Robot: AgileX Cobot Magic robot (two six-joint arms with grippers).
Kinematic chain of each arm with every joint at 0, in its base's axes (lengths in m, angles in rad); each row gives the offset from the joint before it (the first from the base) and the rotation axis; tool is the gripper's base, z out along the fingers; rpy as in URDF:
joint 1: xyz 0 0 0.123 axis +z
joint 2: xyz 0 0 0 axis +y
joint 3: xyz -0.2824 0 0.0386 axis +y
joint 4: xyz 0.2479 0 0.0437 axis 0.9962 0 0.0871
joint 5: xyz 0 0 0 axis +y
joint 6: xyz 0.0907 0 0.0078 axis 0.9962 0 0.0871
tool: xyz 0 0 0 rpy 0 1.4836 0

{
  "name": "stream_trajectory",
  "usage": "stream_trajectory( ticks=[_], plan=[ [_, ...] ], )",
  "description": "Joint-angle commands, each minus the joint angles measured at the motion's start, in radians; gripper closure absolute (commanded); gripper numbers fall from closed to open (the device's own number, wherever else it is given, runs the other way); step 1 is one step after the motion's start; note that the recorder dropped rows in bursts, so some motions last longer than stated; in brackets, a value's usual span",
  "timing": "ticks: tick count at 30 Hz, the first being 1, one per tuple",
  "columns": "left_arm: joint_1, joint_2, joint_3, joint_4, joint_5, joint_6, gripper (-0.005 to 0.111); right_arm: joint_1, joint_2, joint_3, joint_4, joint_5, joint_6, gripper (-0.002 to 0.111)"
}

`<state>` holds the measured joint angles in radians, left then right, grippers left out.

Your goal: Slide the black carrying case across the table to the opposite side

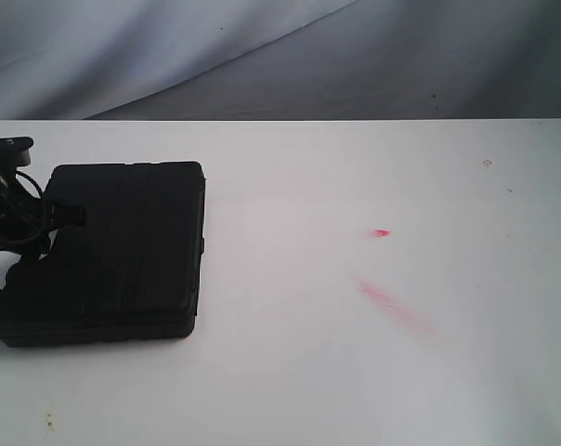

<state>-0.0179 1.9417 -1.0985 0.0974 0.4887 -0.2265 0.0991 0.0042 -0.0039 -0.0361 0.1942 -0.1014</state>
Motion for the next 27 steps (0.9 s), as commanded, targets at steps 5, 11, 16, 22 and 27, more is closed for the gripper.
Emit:
stream_trajectory(
  ticks=[5,11,16,22,27],
  plan=[
    [0.001,-0.021,-0.006,-0.01,-0.046,-0.006,0.085,-0.007,-0.004,0.004,0.004,0.0,0.006,0.108],
    [0.001,-0.021,-0.008,-0.01,-0.048,-0.006,0.085,-0.007,-0.004,0.004,0.004,0.0,0.006,0.108],
    [0.001,-0.051,-0.048,-0.006,0.014,0.001,0.085,-0.007,-0.004,0.004,0.004,0.0,0.006,0.108],
    [0.001,-0.192,-0.03,0.077,-0.042,0.056,0.107,-0.007,-0.004,0.004,0.004,0.0,0.006,0.108],
    [-0.004,-0.347,0.117,0.069,-0.236,0.127,0.107,-0.007,-0.004,0.004,0.004,0.0,0.006,0.108]
  ],
)
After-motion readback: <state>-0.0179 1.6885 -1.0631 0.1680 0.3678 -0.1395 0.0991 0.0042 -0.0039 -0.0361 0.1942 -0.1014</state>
